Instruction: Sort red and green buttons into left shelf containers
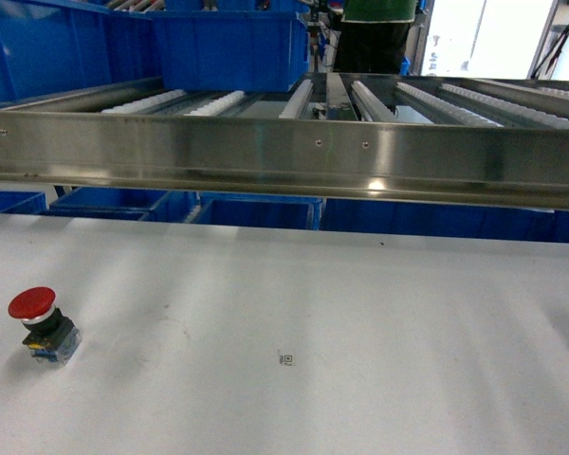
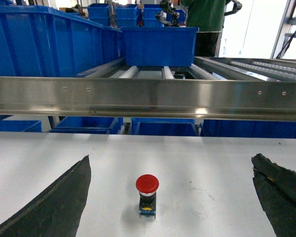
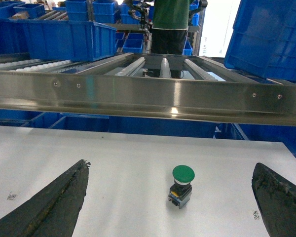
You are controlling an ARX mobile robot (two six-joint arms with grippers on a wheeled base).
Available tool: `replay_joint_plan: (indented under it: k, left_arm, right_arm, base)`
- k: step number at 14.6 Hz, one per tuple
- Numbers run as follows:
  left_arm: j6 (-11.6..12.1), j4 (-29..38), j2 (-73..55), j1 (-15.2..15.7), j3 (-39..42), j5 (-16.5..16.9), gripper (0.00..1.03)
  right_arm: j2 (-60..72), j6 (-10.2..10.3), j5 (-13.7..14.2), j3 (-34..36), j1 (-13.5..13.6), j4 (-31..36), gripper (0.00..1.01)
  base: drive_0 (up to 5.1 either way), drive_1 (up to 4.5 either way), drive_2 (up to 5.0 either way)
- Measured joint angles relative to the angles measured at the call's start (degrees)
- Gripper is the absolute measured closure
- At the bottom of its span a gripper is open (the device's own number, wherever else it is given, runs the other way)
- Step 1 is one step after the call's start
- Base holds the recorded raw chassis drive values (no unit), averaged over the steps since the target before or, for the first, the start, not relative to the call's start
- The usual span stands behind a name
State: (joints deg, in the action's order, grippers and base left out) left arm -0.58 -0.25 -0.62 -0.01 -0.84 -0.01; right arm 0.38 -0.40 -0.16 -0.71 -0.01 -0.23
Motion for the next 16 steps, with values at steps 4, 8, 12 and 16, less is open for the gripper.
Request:
replay_joint_plan:
  k: [4,8,12,16]
  left_arm:
    - [0.0,0.0,0.0,0.0,0.0,0.0,0.05]
    - [-0.7,4.9,-1.8,2.8,0.0,7.7,0.05]
    - [-3.5,13.8,-8.1,17.0,0.1,20.6,0.05]
    - [-1.9,38.6,-47.0,14.6,-7.5,24.9,0.05]
  right_arm:
    - [0.0,0.0,0.0,0.0,0.0,0.0,0.03]
    - [0.0,-1.0,1.2,0.0,1.3,1.3,0.03]
    - [19.4,-3.9,9.0,-0.3,8.8,20.3,0.03]
    - [54.4,-6.3,4.5,-13.4,8.7,39.6,0.03]
  base:
    - [0.0,0.00,0.0]
    - [0.0,0.00,0.0]
    - [0.0,0.00,0.0]
    - [0.0,0.00,0.0]
